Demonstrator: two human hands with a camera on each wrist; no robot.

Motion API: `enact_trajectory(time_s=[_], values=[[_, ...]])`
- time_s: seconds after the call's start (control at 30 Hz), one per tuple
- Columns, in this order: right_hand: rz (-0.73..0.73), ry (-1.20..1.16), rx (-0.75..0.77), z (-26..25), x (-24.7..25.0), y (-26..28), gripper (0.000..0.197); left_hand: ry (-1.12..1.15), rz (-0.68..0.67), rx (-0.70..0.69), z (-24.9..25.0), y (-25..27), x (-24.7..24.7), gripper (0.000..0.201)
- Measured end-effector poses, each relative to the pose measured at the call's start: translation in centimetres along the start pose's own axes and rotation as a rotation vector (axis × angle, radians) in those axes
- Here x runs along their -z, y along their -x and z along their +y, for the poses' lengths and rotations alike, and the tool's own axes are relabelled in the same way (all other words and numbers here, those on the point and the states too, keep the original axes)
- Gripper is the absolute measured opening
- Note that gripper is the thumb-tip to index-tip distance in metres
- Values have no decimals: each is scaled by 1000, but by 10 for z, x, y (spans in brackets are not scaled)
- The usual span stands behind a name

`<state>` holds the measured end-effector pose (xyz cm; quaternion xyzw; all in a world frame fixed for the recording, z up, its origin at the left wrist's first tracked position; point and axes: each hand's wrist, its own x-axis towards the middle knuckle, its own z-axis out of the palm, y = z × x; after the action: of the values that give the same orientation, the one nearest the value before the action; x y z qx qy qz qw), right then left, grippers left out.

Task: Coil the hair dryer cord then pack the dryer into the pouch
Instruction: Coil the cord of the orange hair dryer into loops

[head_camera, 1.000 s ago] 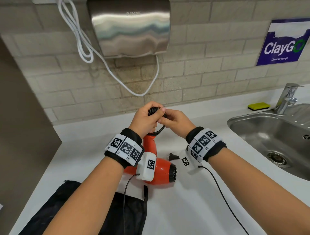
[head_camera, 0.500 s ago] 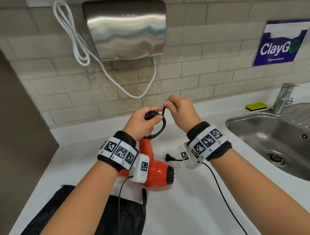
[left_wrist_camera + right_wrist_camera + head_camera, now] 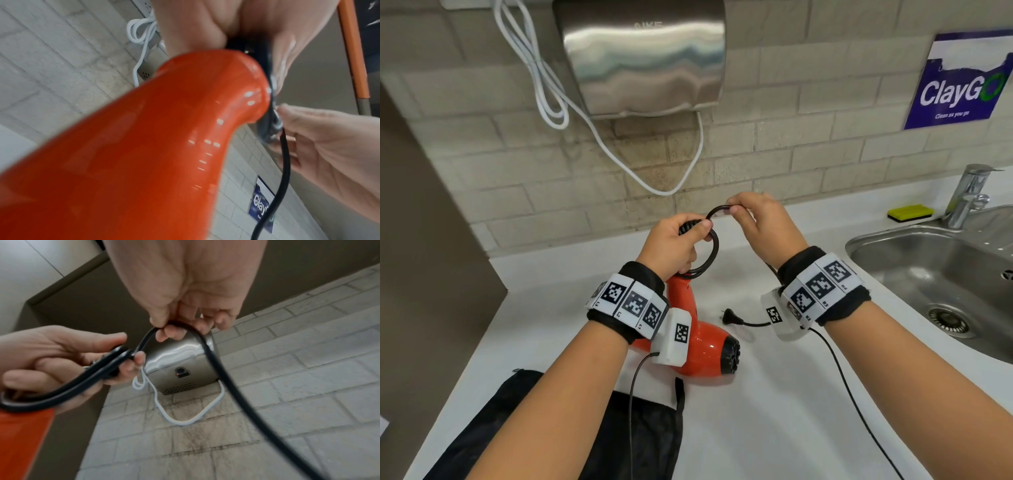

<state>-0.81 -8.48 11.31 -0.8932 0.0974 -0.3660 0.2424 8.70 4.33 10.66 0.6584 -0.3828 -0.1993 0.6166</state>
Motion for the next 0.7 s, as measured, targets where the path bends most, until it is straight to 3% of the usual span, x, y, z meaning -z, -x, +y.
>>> enact_trajectory(time_s=[0.17,0.33,0.53,0.6,0.7], values=[[13,-10,-41,4,6,-2,21,-93,13,-7,-3,-3,0,11],[18,-41,-23,5,7,0,20,-3,-28,37,-2,-3,-1,13],[10,-261,-292,52,-8,25,25,78,55,62,-3,-1,7,14],[-124,-184,-413,73,-19,39,27,88,47,62,-2,0,8,15],[-492,-10,-457,94,-39,64,34,98,35,67,-1,0,7,16]])
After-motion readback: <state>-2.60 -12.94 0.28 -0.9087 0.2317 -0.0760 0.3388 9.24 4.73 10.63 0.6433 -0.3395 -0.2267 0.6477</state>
